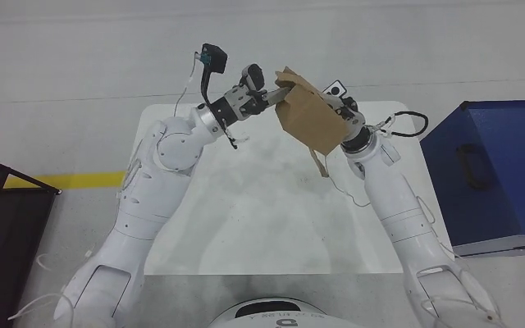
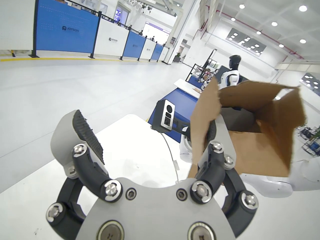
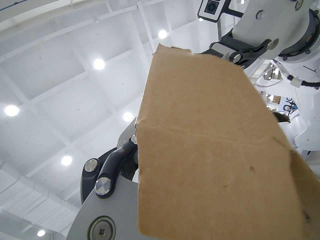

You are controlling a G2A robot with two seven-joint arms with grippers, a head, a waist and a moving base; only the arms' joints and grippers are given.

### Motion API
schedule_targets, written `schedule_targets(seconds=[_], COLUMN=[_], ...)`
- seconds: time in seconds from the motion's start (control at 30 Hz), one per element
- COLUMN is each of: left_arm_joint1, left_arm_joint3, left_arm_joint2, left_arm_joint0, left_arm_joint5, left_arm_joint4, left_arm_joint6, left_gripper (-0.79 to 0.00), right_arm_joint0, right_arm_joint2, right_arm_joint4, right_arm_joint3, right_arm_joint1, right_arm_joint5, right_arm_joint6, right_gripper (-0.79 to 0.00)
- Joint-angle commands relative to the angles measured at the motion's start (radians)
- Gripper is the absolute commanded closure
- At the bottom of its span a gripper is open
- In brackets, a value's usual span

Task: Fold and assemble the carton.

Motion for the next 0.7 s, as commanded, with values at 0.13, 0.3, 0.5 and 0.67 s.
schedule_targets(seconds=[0.13,0.3,0.5,0.67], left_arm_joint1=[0.000,0.012,0.025,0.025], left_arm_joint3=[0.003,0.007,0.015,0.056], left_arm_joint2=[0.008,-0.050,-0.116,-0.122], left_arm_joint0=[0.001,0.020,0.041,-0.005], left_arm_joint5=[-0.067,-0.127,-0.140,-0.058], left_arm_joint4=[-0.058,-0.129,-0.179,-0.183], left_arm_joint6=[-0.009,-0.012,-0.009,-0.029], left_gripper=[-0.785,-0.785,-0.785,-0.785], right_arm_joint0=[-0.005,-0.004,0.000,0.005], right_arm_joint2=[0.006,0.010,0.010,0.001], right_arm_joint4=[0.000,0.002,0.003,-0.005], right_arm_joint3=[-0.002,0.003,0.004,0.000], right_arm_joint1=[0.000,-0.002,-0.004,-0.007], right_arm_joint5=[0.004,0.005,0.010,0.012], right_arm_joint6=[0.004,0.004,0.001,-0.005], right_gripper=[0.000,0.000,0.000,0.000])
